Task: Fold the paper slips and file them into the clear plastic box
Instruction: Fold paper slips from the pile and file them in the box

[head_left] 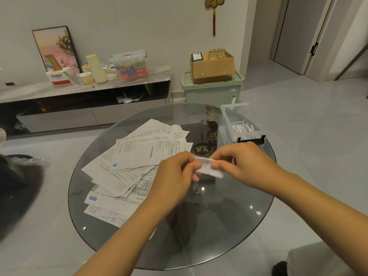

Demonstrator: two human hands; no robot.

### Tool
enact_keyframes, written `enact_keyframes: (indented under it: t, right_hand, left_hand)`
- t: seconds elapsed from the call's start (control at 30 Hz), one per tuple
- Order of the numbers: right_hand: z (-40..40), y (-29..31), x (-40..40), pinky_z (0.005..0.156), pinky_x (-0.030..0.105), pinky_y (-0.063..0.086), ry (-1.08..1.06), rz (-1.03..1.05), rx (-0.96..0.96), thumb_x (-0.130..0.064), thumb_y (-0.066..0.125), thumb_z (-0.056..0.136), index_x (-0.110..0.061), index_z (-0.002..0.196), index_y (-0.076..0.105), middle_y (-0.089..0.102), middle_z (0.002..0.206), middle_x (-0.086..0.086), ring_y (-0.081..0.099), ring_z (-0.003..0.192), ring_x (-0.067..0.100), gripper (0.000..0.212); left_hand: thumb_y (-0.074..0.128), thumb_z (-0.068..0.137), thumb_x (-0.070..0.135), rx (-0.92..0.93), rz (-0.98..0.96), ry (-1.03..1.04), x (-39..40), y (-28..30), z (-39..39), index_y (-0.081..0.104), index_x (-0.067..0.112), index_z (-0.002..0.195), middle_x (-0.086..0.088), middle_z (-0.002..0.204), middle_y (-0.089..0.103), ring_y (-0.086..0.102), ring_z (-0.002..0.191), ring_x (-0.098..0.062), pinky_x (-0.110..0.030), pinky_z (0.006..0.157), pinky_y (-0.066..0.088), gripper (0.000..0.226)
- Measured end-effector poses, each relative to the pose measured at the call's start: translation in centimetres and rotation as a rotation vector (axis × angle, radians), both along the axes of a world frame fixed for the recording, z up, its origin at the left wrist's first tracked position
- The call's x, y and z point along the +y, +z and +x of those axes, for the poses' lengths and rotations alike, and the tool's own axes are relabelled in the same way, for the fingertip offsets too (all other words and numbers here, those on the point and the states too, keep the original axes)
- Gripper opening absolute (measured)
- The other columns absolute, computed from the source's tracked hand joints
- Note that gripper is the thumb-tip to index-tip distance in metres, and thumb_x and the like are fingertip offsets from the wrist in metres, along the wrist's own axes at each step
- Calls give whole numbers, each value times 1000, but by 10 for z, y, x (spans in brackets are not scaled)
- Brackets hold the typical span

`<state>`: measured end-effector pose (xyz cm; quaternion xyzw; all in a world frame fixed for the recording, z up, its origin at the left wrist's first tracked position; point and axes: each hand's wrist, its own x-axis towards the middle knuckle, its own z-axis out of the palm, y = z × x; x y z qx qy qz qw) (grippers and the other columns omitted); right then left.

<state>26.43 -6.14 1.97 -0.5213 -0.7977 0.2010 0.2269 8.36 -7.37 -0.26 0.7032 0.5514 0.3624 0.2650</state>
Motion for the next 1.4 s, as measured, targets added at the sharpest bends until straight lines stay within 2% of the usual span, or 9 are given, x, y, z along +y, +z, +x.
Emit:
enact_keyframes:
  t: [0.17, 0.37, 0.47, 0.53, 0.7, 0.83, 0.97, 1.2, 1.4]
  right_hand:
    - [22, 19, 18, 60, 7, 39, -108, 27, 62, -25, 62, 88, -27, 92, 73, 60, 70, -19, 55, 69, -6, 12]
    - [47, 26, 40, 59, 9, 42, -374, 121, 169, -23, 62, 87, -24, 91, 72, 68, 78, -9, 60, 71, 2, 10]
    - [65, 27, 55, 60, 20, 44, -558, 188, 146, -19, 60, 89, -20, 92, 71, 65, 78, -6, 57, 68, 6, 11]
    - [73, 27, 62, 61, 23, 43, -633, 194, 144, -17, 58, 89, -18, 98, 69, 63, 75, -5, 54, 65, 7, 14]
    - [82, 20, 77, 54, 14, 38, -680, 154, 152, -13, 58, 87, -20, 109, 64, 57, 67, -9, 51, 60, 2, 24]
    - [80, 14, 81, 62, 25, 44, -683, 100, 87, -11, 57, 86, -20, 115, 60, 54, 72, -7, 51, 64, 8, 30]
    - [83, 11, 81, 65, 24, 39, -681, 84, 37, -9, 57, 86, -19, 118, 57, 51, 86, -3, 50, 73, 13, 34]
    - [82, 10, 83, 66, 23, 37, -694, 64, -38, -9, 56, 87, -18, 114, 58, 47, 89, -5, 47, 78, 12, 28]
    - [74, 9, 85, 67, 26, 44, -683, 81, -174, -9, 53, 89, -14, 106, 61, 51, 95, 0, 53, 79, 17, 20]
  left_hand:
    - [59, 91, 15, -116, 31, -97, 23, 21, 26, 64, 21, 91, 11, 72, 66, 62, 69, 5, -4, 62, 42, 8]
    - [59, 91, 21, -72, 127, -121, 66, 30, 50, 54, 23, 120, 10, 99, 60, 56, 87, 3, -6, 72, 42, 30]
    - [53, 93, 30, 130, 159, -229, 89, 29, 61, 55, 25, 121, 12, 111, 56, 52, 102, -1, -16, 92, 41, 29]
    - [49, 94, 38, 346, 233, -338, 99, 28, 68, 58, 25, 120, 12, 117, 56, 48, 113, -5, -28, 105, 26, 31]
    - [34, 85, 56, 632, 334, -593, 125, 27, 96, 52, 23, 130, 10, 134, 51, 38, 125, -6, -30, 106, 13, 59]
    - [16, 76, 68, 731, 306, -728, 140, 20, 117, 52, 25, 129, 11, 133, 50, 41, 122, -10, -34, 102, 23, 77]
    - [9, 71, 70, 825, 300, -752, 150, 13, 126, 52, 27, 129, 11, 134, 50, 40, 116, -11, -34, 97, 29, 84]
    - [16, 79, 69, 897, 304, -729, 154, 13, 129, 57, 30, 122, 8, 122, 53, 36, 105, -13, -37, 96, 28, 71]
    - [2, 70, 72, 864, 408, -678, 154, 7, 123, 66, 22, 102, 7, 105, 55, 27, 90, -9, -31, 83, 21, 87]
